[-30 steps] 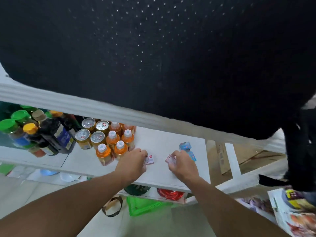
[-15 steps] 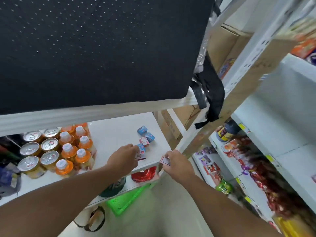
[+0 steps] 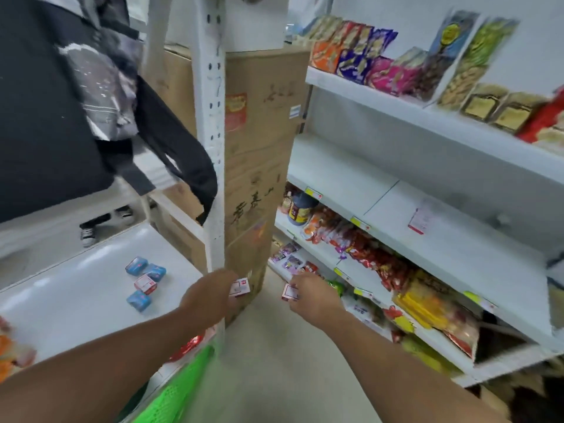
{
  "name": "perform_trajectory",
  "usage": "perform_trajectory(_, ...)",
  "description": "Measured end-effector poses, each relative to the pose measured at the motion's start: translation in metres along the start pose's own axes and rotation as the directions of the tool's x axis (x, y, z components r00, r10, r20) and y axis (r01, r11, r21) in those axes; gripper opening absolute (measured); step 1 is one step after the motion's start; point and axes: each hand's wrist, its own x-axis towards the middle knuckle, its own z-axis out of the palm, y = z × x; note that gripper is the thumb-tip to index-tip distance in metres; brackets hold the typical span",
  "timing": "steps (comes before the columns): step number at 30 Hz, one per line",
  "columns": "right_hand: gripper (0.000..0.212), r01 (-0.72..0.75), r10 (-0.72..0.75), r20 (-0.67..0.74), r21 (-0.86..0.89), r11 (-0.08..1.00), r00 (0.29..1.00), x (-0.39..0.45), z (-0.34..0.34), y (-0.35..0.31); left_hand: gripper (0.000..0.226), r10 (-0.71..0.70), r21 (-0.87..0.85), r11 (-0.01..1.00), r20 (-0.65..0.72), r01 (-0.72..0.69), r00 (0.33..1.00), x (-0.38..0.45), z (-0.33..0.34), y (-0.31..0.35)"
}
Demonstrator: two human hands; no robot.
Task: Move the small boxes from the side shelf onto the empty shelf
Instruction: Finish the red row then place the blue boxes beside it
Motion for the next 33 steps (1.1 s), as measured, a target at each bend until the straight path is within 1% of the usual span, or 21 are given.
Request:
perform_trajectory(2, 0.032, -0.068, 0.068, -0.006, 0.006, 0.998, 0.998, -0.016, -0.010, 0.039, 0.033, 0.049, 0.041, 0.998, 0.023, -0.050, 0.999, 0.016, 0.012, 0.033)
perform_trajectory(4, 0.029, -0.122, 0.123, -0.019, 0.006, 0.992, 0.992, -0.033, -0.023, 0.081, 0.034, 0.109, 0.108, 0.988, 0.047, -0.114, 0.993, 0.035, 0.022, 0.071)
perform_trajectory(6, 0.029, -0.159, 0.159, -0.038, -0.008, 0.987, 0.987, -0.049, -0.033, 0.127, 0.028, 0.171, 0.132, 0.975, 0.073, -0.180, 0.983, 0.054, 0.029, 0.114)
perform_trajectory(9, 0.040, -0.229, 0.229, -0.072, 0.005, 0.973, 0.971, -0.068, -0.046, 0.191, 0.022, 0.263, 0.145, 0.951, 0.091, -0.274, 0.960, 0.075, 0.039, 0.176)
perform_trajectory(12, 0.041, -0.254, 0.257, -0.111, 0.043, 0.966, 0.960, -0.078, -0.057, 0.239, 0.013, 0.340, 0.156, 0.920, 0.143, -0.360, 0.930, 0.095, 0.048, 0.228)
perform_trajectory(14, 0.041, -0.265, 0.270, -0.132, 0.055, 0.963, 0.954, -0.082, -0.057, 0.268, 0.012, 0.368, 0.166, 0.905, 0.152, -0.391, 0.917, 0.109, 0.058, 0.260)
perform_trajectory(19, 0.040, -0.270, 0.278, -0.149, 0.075, 0.960, 0.949, -0.091, -0.055, 0.323, 0.015, 0.397, 0.191, 0.882, 0.194, -0.431, 0.897, 0.135, 0.084, 0.314)
perform_trajectory(24, 0.040, -0.299, 0.310, -0.174, 0.086, 0.950, 0.935, -0.087, -0.077, 0.373, 0.031, 0.446, 0.154, 0.869, 0.168, -0.471, 0.879, 0.170, 0.100, 0.366)
perform_trajectory(28, 0.042, -0.340, 0.358, -0.170, 0.128, 0.932, 0.918, -0.077, -0.080, 0.394, 0.026, 0.498, 0.105, 0.849, 0.175, -0.519, 0.850, 0.199, 0.113, 0.389)
perform_trajectory(33, 0.030, -0.429, 0.444, -0.136, 0.124, 0.895, 0.886, -0.057, -0.079, 0.408, 0.021, 0.578, 0.045, 0.803, 0.188, -0.595, 0.794, 0.246, 0.125, 0.405)
